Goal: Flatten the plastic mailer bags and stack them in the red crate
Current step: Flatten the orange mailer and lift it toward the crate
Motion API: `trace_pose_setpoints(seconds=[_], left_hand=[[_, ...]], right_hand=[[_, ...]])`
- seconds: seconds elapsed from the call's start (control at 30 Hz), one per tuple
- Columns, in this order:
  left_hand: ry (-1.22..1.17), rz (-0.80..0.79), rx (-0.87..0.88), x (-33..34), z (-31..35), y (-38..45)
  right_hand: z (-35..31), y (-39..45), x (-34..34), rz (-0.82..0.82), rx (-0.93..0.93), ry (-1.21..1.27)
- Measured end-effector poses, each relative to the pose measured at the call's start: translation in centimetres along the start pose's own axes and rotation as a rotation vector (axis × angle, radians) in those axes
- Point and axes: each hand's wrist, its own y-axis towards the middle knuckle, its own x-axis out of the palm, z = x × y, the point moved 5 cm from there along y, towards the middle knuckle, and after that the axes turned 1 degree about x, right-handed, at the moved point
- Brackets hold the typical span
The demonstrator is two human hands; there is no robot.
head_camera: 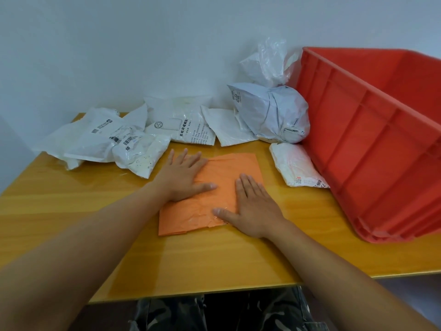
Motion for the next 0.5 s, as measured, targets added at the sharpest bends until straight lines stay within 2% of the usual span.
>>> trace_pose_setpoints(seconds=[0.17, 0.37, 0.5], left_hand=[[-0.180, 0.042, -0.129, -0.5, 3.6, -2.6], [-0.185, 0.011, -0.245, 2.1, 3.8, -4.7], [-0.168, -0.005, -0.239, 2.2, 3.7, -4.8]], right_hand=[[-0.1, 0.1, 0.0, 0.007, -0.005, 0.008], [-0.1, 0.1, 0.0, 0.005, -0.002, -0.006], [0.0, 0.3, 0.1, -0.001, 0.005, -0.004]])
